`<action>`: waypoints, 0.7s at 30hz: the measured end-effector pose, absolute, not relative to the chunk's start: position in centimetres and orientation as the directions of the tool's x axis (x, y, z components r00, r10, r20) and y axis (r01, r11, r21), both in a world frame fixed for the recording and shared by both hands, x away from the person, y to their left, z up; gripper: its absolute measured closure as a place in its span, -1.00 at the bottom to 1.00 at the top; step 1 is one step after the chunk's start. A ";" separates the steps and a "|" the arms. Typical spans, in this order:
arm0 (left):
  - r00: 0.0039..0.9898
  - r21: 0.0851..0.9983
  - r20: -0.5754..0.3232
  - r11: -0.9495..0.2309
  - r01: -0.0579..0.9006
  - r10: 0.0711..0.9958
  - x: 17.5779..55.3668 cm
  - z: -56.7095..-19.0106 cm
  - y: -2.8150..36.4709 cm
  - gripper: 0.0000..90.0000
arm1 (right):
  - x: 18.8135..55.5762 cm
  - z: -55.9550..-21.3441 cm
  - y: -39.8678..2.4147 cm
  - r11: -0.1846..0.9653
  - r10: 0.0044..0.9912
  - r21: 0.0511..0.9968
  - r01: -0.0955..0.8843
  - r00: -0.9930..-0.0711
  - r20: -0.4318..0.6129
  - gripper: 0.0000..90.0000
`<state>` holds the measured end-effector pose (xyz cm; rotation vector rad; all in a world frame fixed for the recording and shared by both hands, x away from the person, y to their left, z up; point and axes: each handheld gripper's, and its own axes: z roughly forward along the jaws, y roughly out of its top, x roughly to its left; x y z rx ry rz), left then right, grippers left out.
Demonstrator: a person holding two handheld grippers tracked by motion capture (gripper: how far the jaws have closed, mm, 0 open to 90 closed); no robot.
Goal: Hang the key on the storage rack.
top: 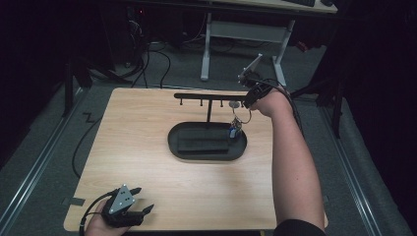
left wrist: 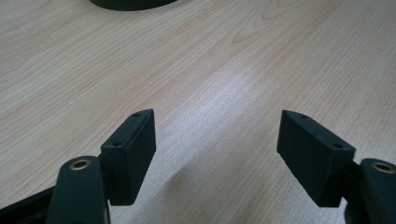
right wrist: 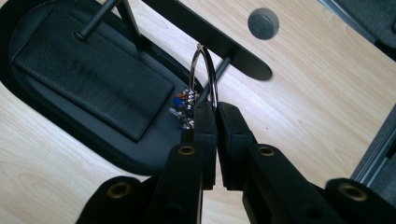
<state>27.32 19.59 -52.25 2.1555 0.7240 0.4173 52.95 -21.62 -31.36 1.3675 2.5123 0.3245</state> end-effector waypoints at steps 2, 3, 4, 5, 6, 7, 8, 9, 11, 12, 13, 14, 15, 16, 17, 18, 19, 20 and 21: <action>0.782 0.784 0.049 -0.509 0.356 0.622 27.3 -52.3 19.6 -0.36 | 52.9 -31.5 -21.4 0.537 0.841 0.323 0.779 -0.523 -0.137 0.92; 0.782 0.784 0.049 -0.509 0.355 0.621 27.3 -52.3 19.6 -0.36 | 52.8 -31.4 -21.3 0.524 0.849 0.344 0.779 -0.507 -0.146 0.87; 0.783 0.784 0.050 -0.510 0.354 0.620 27.3 -52.3 19.6 -0.36 | 52.8 -31.4 -21.3 0.524 0.849 0.344 0.779 -0.507 -0.146 0.87; 0.784 0.784 0.051 -0.511 0.352 0.618 27.3 -52.2 19.6 -0.36 | 52.6 -31.3 -21.2 0.522 0.851 0.357 0.775 -0.503 -0.152 0.80; 0.786 0.787 0.046 -0.507 0.351 0.616 27.3 -52.2 19.6 -0.36 | 52.4 -31.1 -21.2 0.517 0.853 0.372 0.771 -0.497 -0.156 0.75; 0.794 0.798 0.036 -0.495 0.343 0.607 27.2 -52.2 19.5 -0.36 | 51.7 -30.8 -21.2 0.526 0.848 0.398 0.751 -0.501 -0.175 0.62; 0.794 0.798 0.036 -0.495 0.343 0.607 27.2 -52.2 19.5 -0.37 | 51.7 -30.8 -21.2 0.526 0.848 0.398 0.751 -0.501 -0.175 0.62; 0.799 0.798 0.038 -0.499 0.337 0.600 27.1 -52.1 19.4 -0.37 | 51.0 -30.6 -21.2 0.531 0.844 0.427 0.731 -0.502 -0.190 0.46; 0.802 0.798 0.042 -0.502 0.333 0.596 27.1 -52.1 19.2 -0.37 | 50.0 -30.5 -21.4 0.522 0.847 0.455 0.721 -0.500 -0.181 0.31; 0.802 0.798 0.042 -0.502 0.333 0.596 27.1 -52.1 19.2 -0.37 | 50.0 -30.5 -21.4 0.522 0.847 0.455 0.721 -0.500 -0.181 0.31; 0.806 0.793 0.035 -0.508 0.338 0.591 27.1 -52.1 19.1 -0.37 | 49.3 -30.6 -21.7 0.522 0.847 0.470 0.712 -0.499 -0.185 0.15; 0.806 0.793 0.035 -0.508 0.338 0.591 27.1 -52.1 19.1 -0.37 | 49.3 -30.6 -21.7 0.522 0.847 0.470 0.712 -0.499 -0.185 0.15; 0.806 0.795 0.027 -0.502 0.341 0.591 27.1 -52.2 19.1 -0.37 | 48.8 -30.7 -21.9 0.519 0.847 0.478 0.708 -0.502 -0.176 0.08; 0.808 0.796 0.015 -0.496 0.347 0.589 27.1 -52.2 19.1 -0.37 | 48.4 -30.8 -22.0 0.523 0.843 0.482 0.703 -0.510 -0.171 0.03; 0.808 0.804 0.007 -0.484 0.345 0.589 27.1 -52.2 19.2 -0.37 | 48.0 -30.9 -22.2 0.527 0.838 0.494 0.691 -0.520 -0.167 -0.01; 0.810 0.810 0.005 -0.477 0.340 0.587 27.1 -52.1 19.2 -0.37 | 47.5 -31.0 -22.3 0.521 0.838 0.507 0.687 -0.524 -0.152 -0.05; 0.808 0.816 0.005 -0.469 0.337 0.589 27.1 -52.1 19.1 -0.37 | 47.0 -31.1 -22.4 0.519 0.838 0.517 0.681 -0.526 -0.148 -0.11; 0.808 0.820 0.004 -0.465 0.334 0.589 27.1 -52.0 19.1 -0.37 | 46.7 -31.2 -22.4 0.521 0.835 0.523 0.674 -0.530 -0.149 -0.14; 0.809 0.828 -0.004 -0.452 0.332 0.587 27.1 -51.9 19.1 -0.37 | 45.8 -31.3 -22.5 0.536 0.821 0.545 0.644 -0.549 -0.158 -0.20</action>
